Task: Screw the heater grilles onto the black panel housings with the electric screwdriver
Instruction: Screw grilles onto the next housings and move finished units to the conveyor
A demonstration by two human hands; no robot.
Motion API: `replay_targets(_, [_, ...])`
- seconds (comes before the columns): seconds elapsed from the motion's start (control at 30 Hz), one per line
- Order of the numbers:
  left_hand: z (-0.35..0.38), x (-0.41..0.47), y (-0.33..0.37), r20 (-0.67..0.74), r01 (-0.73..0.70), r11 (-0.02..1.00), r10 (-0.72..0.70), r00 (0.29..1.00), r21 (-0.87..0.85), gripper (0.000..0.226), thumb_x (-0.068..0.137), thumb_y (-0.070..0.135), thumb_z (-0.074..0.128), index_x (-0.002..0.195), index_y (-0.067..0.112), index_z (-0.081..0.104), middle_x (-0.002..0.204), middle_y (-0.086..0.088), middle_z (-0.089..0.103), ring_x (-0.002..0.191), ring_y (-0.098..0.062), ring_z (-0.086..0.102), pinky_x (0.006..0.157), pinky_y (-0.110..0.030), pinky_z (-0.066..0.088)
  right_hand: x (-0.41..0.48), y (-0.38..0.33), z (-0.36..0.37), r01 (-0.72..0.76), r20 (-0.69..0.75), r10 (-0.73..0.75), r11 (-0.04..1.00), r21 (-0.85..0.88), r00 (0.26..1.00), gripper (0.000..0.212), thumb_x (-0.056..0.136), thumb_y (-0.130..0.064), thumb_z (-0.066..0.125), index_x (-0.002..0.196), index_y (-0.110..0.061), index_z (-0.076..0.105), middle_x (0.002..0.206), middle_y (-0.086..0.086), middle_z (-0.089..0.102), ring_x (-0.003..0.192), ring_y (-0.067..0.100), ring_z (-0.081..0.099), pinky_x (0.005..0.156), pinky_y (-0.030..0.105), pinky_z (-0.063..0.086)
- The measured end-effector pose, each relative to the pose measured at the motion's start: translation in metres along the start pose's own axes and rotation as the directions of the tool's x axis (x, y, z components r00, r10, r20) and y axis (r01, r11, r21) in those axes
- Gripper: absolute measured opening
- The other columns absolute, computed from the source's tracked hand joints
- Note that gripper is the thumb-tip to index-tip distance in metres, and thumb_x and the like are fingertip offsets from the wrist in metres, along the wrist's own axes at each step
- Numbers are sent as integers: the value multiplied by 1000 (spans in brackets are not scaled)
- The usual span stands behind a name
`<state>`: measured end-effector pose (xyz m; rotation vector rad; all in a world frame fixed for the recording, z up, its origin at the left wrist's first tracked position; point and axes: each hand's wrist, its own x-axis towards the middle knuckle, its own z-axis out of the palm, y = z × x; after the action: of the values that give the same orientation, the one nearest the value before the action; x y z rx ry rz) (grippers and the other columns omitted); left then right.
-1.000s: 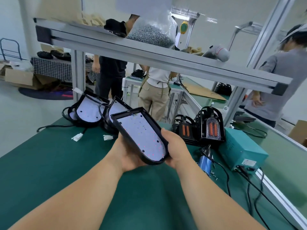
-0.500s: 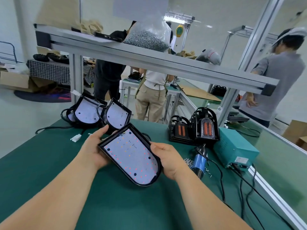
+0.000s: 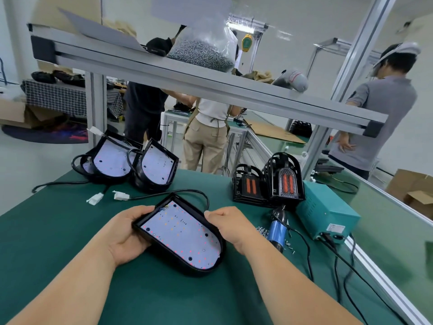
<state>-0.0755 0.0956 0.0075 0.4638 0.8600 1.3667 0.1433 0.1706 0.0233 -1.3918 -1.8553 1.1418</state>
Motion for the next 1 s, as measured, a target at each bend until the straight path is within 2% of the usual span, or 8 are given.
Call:
replay_targets(0.07, [-1, 2, 0, 8, 3, 1000, -3, 1000, -21, 30, 72, 17, 58, 95, 0, 66, 82, -15, 75, 64, -26, 73, 63, -35, 58, 6, -4, -12, 18, -94, -24, 998, -58, 995, 47, 94, -34, 65, 50, -25, 53, 46, -12, 33, 45, 10, 27, 52, 28, 27])
replay_targets(0.13, [-2, 4, -1, -8, -8, 1000, 8, 1000, -29, 26, 70, 16, 58, 91, 3, 65, 77, -13, 74, 59, -26, 71, 62, -34, 57, 15, -8, -25, 39, -199, -59, 994, -100, 978, 35, 94, -33, 64, 88, 0, 75, 61, -3, 62, 56, 14, 52, 61, 27, 43])
replay_targets(0.2, [-1, 6, -1, -28, -26, 999, 25, 999, -28, 22, 69, 16, 59, 87, 4, 64, 72, -12, 73, 55, -25, 69, 69, -39, 51, 26, -9, -39, 28, -264, -75, 984, -175, 962, 40, 94, -30, 62, 101, 9, 67, 76, 10, 62, 73, 26, 55, 68, 32, 43])
replay_targets(0.27, [1, 7, -1, -33, -26, 999, 26, 999, -19, 21, 68, 16, 60, 84, 3, 66, 72, -13, 72, 54, -25, 68, 72, -41, 49, 37, -8, -48, -33, -283, -59, 950, -310, 957, 29, 94, -27, 60, 102, -1, 70, 93, 7, 63, 92, 28, 57, 74, 33, 42])
replay_targets(0.33, [2, 8, -1, -33, -16, 999, 15, 999, -32, 21, 68, 16, 61, 83, 3, 67, 73, -13, 72, 55, -26, 69, 73, -41, 49, 51, -6, -52, -131, -301, 4, 907, -401, 954, 45, 96, -29, 58, 135, -7, 56, 134, 12, 56, 122, 32, 54, 92, 31, 42])
replay_targets(0.4, [3, 10, -1, -30, -11, 999, 10, 999, -51, 22, 68, 17, 62, 84, 3, 67, 75, -13, 72, 57, -26, 69, 73, -42, 50, 64, -2, -55, -204, -340, 55, 883, -422, 939, 58, 98, -31, 55, 148, -5, 39, 148, 18, 41, 129, 34, 50, 99, 31, 41])
replay_targets(0.7, [4, 21, -1, -28, -37, 994, 34, 999, -100, 21, 66, 17, 65, 83, 5, 68, 76, -12, 71, 62, -27, 68, 74, -40, 51, 96, 13, -67, -334, -425, 77, 748, -574, 902, 39, 103, -32, 45, 129, -4, 53, 129, 24, 51, 112, 39, 54, 91, 40, 48])
replay_targets(1.0, [5, 22, -1, -51, -9, 995, 4, 999, -100, 18, 66, 17, 66, 80, 6, 68, 78, -11, 71, 62, -26, 67, 73, -38, 51, 107, 14, -68, -376, -493, 104, 784, -494, 864, 42, 100, -34, 51, 135, -10, 47, 127, 23, 56, 117, 41, 52, 90, 40, 46])
